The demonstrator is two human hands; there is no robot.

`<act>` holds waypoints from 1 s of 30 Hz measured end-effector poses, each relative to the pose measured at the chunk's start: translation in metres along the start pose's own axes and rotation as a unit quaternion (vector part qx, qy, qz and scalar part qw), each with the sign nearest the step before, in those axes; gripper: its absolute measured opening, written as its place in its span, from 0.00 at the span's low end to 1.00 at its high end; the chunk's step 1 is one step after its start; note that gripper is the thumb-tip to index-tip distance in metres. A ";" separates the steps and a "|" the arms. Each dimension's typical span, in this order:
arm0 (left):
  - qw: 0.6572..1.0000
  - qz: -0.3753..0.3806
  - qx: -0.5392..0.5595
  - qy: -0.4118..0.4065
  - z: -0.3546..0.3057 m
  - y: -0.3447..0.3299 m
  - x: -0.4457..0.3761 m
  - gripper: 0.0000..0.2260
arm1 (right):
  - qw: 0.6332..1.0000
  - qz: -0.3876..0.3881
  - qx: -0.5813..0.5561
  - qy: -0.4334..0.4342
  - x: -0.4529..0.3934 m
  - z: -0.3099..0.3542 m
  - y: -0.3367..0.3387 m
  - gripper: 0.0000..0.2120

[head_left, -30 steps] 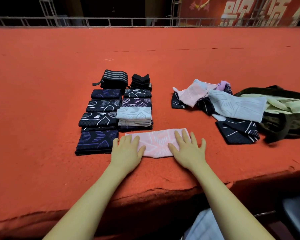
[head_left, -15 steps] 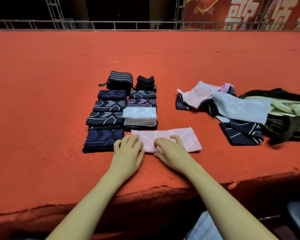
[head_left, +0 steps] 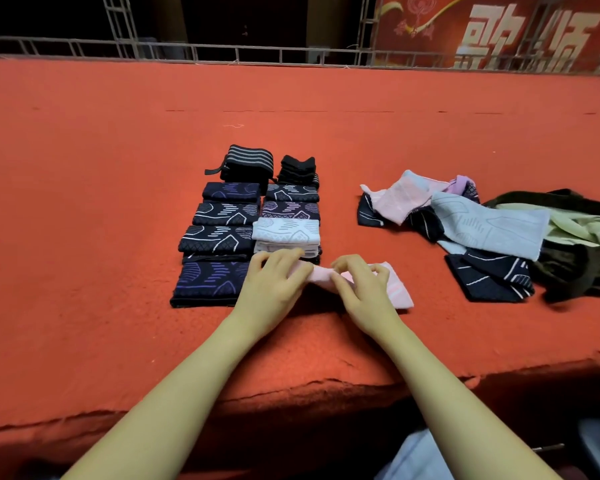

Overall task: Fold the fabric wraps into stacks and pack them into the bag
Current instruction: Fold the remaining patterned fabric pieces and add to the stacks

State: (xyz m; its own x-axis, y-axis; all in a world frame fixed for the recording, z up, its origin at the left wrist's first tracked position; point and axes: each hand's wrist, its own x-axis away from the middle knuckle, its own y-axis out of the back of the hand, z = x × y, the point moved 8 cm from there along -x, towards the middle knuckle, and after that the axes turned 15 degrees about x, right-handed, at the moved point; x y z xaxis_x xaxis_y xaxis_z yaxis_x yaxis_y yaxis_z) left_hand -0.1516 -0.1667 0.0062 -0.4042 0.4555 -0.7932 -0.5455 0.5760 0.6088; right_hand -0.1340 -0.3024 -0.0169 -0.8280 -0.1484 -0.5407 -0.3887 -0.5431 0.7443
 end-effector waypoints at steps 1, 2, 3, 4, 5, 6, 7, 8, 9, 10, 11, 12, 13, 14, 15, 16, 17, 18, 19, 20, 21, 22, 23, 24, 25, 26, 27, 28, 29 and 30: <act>1.000 0.004 -0.001 -0.013 0.000 0.000 0.000 0.06 | 1.000 -0.004 0.018 0.010 0.001 0.001 0.002 0.09; 1.000 0.012 0.001 -0.018 0.001 0.001 0.000 0.05 | 0.999 -0.005 0.044 0.031 0.003 0.004 0.002 0.12; 1.000 0.022 0.005 -0.020 0.002 0.001 0.001 0.07 | 0.996 0.003 0.075 0.055 0.006 0.007 0.002 0.15; 0.999 0.035 0.015 -0.020 0.002 0.001 0.002 0.09 | 0.992 0.020 0.100 0.077 0.009 0.009 -0.001 0.19; 0.998 0.052 0.031 -0.021 0.002 0.001 0.005 0.11 | 0.988 0.046 0.119 0.089 0.012 0.011 -0.005 0.22; 0.996 0.079 0.048 -0.021 0.002 -0.001 0.009 0.13 | 0.983 0.082 0.136 0.091 0.015 0.009 -0.011 0.26; 0.992 0.109 0.062 -0.017 0.002 -0.004 0.015 0.15 | 0.975 0.129 0.159 0.091 0.020 0.006 -0.019 0.29; 0.988 0.142 0.068 -0.007 0.002 -0.007 0.021 0.18 | 0.962 0.178 0.185 0.092 0.025 0.002 -0.027 0.32; 0.984 0.167 0.064 0.005 0.003 -0.011 0.027 0.19 | 0.948 0.221 0.206 0.096 0.031 0.000 -0.034 0.34; 0.981 0.189 0.050 0.018 0.004 -0.015 0.034 0.20 | 0.936 0.254 0.221 0.098 0.035 -0.002 -0.039 0.32; 0.979 0.200 0.034 0.032 0.005 -0.019 0.039 0.19 | 0.929 0.279 0.226 0.094 0.037 -0.004 -0.042 0.27; 0.976 0.208 0.019 0.054 0.005 -0.021 0.042 0.19 | 0.925 0.296 0.226 0.083 0.039 -0.006 -0.042 0.23; 0.976 0.205 0.003 0.075 0.005 -0.022 0.042 0.18 | 0.925 0.299 0.225 0.067 0.039 -0.007 -0.040 0.22; 0.975 0.199 -0.008 0.097 0.005 -0.022 0.041 0.17 | 0.926 0.291 0.237 0.047 0.038 -0.010 -0.037 0.23; 0.974 0.193 -0.018 0.114 0.005 -0.022 0.039 0.17 | 0.929 0.267 0.257 0.021 0.036 -0.016 -0.032 0.27; 0.972 0.195 -0.025 0.130 0.004 -0.024 0.037 0.17 | 0.935 0.225 0.275 -0.012 0.033 -0.022 -0.024 0.33; 0.970 0.198 -0.031 0.141 0.004 -0.026 0.035 0.17 | 0.941 0.176 0.284 -0.053 0.030 -0.028 -0.015 0.36; 0.966 0.206 -0.029 0.154 0.003 -0.030 0.034 0.19 | 0.944 0.130 0.289 -0.095 0.028 -0.036 -0.005 0.35; 0.961 0.218 -0.020 0.167 0.003 -0.035 0.032 0.20 | 0.941 0.093 0.295 -0.134 0.026 -0.047 0.003 0.29; 0.954 0.235 -0.007 0.185 0.001 -0.039 0.029 0.23 | 0.937 0.065 0.299 -0.167 0.025 -0.056 0.009 0.25; 0.946 0.251 0.006 0.203 -0.001 -0.044 0.026 0.27 | 0.933 0.043 0.303 -0.191 0.024 -0.063 0.015 0.23; 0.936 0.268 0.016 0.226 -0.004 -0.049 0.023 0.32 | 0.928 0.032 0.305 -0.212 0.024 -0.071 0.019 0.22; 0.922 0.296 0.022 0.247 -0.008 -0.056 0.021 0.35 | 0.922 0.032 0.310 -0.230 0.024 -0.078 0.022 0.23; 0.907 0.322 0.031 0.269 -0.011 -0.064 0.020 0.36 | 0.915 0.047 0.316 -0.245 0.025 -0.086 0.020 0.23; 0.898 0.335 0.040 0.283 -0.014 -0.074 0.019 0.33 | 0.909 0.068 0.322 -0.256 0.027 -0.093 0.017 0.23; 0.892 0.345 0.047 0.289 -0.018 -0.082 0.016 0.31 | 0.906 0.083 0.320 -0.265 0.030 -0.099 0.014 0.23; 0.888 0.351 0.058 0.291 -0.023 -0.091 0.014 0.32 | 0.905 0.090 0.314 -0.274 0.032 -0.103 0.012 0.23; 0.885 0.355 0.070 0.294 -0.026 -0.101 0.012 0.35 | 0.905 0.092 0.306 -0.282 0.034 -0.107 0.011 0.24; 0.881 0.360 0.083 0.296 -0.030 -0.109 0.011 0.39 | 0.905 0.095 0.300 -0.287 0.035 -0.109 0.010 0.24; 0.876 0.367 0.093 0.298 -0.033 -0.118 0.013 0.42 | 0.906 0.097 0.298 -0.285 0.036 -0.110 0.008 0.23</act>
State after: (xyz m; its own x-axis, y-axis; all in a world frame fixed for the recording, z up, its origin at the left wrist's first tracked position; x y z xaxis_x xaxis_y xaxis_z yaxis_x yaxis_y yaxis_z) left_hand -0.1167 -0.2508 -0.0760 -0.9378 0.3466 -0.0200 0.1293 0.4021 0.9064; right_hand -0.1224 -0.4028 -0.0734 -0.9118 0.3507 -0.2136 -0.2225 0.0153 0.9748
